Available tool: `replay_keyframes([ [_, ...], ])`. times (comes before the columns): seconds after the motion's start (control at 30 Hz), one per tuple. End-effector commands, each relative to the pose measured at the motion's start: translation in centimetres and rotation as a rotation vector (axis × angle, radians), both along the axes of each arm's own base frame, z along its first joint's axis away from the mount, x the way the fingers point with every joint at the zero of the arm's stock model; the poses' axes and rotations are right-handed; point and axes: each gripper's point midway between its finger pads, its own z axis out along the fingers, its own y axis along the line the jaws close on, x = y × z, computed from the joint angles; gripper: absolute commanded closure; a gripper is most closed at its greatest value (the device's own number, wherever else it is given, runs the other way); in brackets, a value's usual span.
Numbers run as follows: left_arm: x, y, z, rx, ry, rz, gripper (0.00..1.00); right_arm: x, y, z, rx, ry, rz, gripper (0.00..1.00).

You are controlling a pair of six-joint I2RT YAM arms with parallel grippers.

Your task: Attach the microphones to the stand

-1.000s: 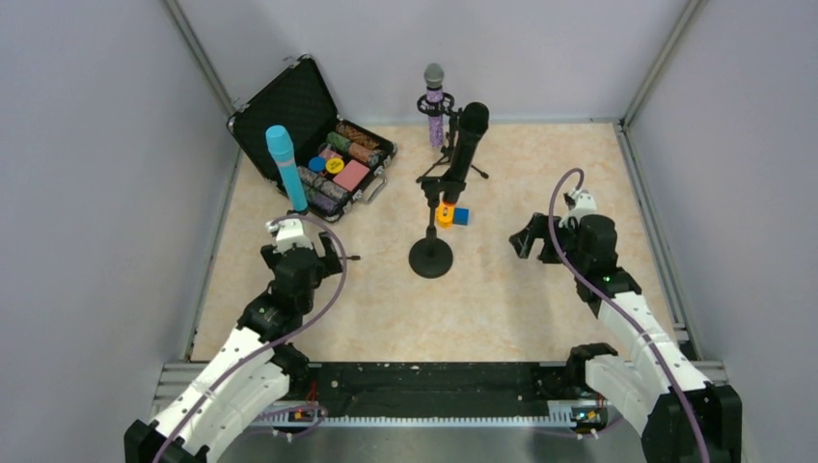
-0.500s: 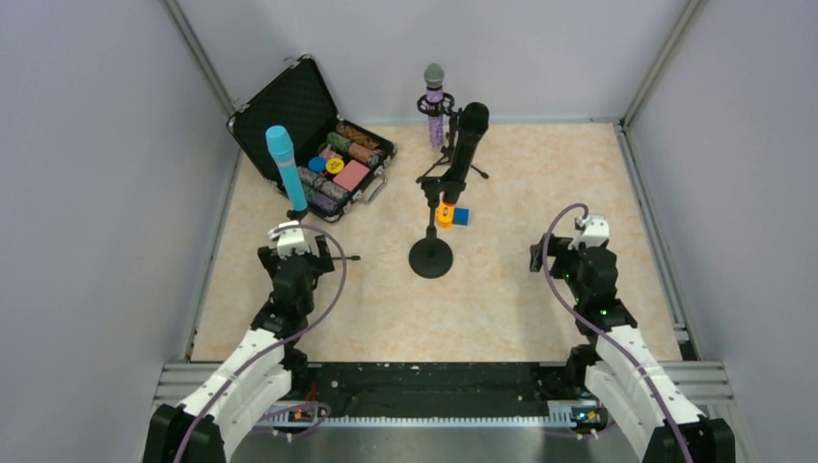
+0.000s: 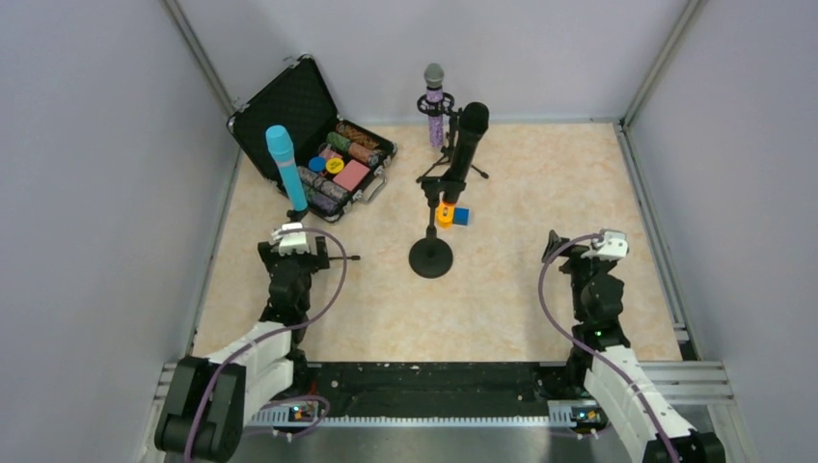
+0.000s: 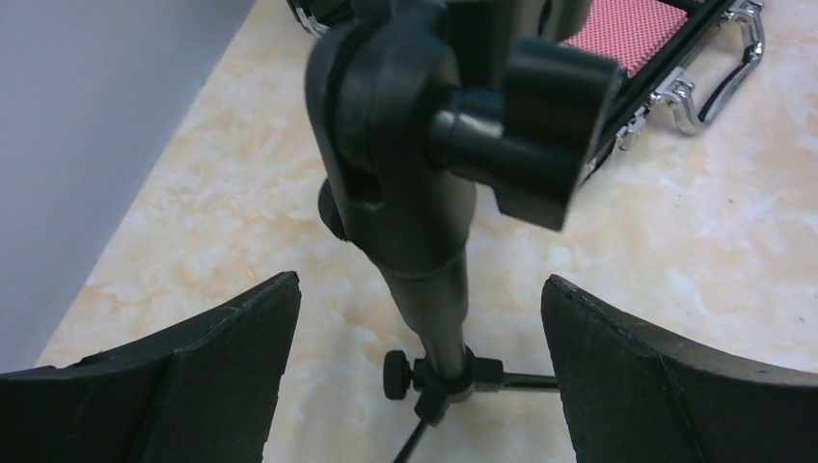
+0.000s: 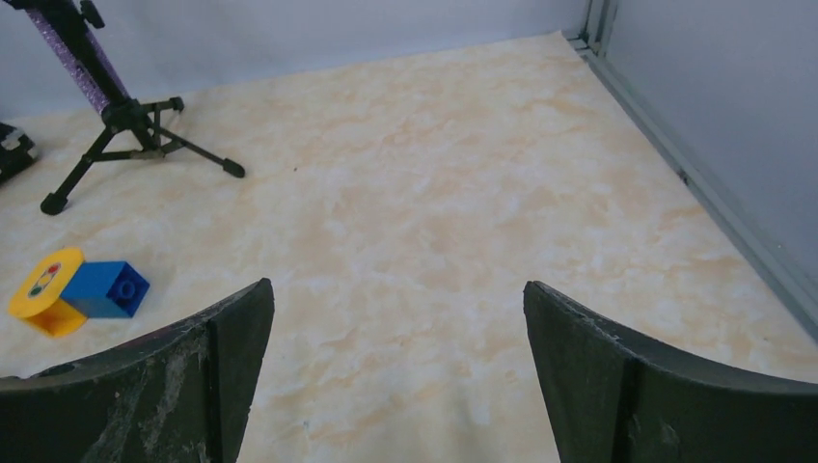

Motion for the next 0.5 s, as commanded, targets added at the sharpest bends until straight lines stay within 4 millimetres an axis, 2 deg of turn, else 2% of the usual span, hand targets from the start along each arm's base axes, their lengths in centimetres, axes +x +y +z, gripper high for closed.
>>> replay_keyframes([
  [0.0, 1.5, 0.2, 3.2, 0.043, -0.134, -0.032, 0.01, -0.4, -1.8, -1.0, -0.034, -0.05, -0.089, 0.02],
  [0.23, 3.1, 0.9, 3.3, 0.108, -0.128, -0.033, 0.01, 0.8, -2.0, -0.1, -0.077, -0.093, -0.101, 0.01],
  [0.4, 4.1, 0.8, 3.1, 0.123, -0.113, -0.069, 0.01, 2.8, -1.2, 0.3, -0.091, -0.096, -0.062, 0.01],
  [0.47, 4.2, 0.6, 3.0, 0.121, -0.105, -0.09, 0.01, 3.4, -0.8, -0.9, -0.137, -0.05, -0.034, 0.01],
])
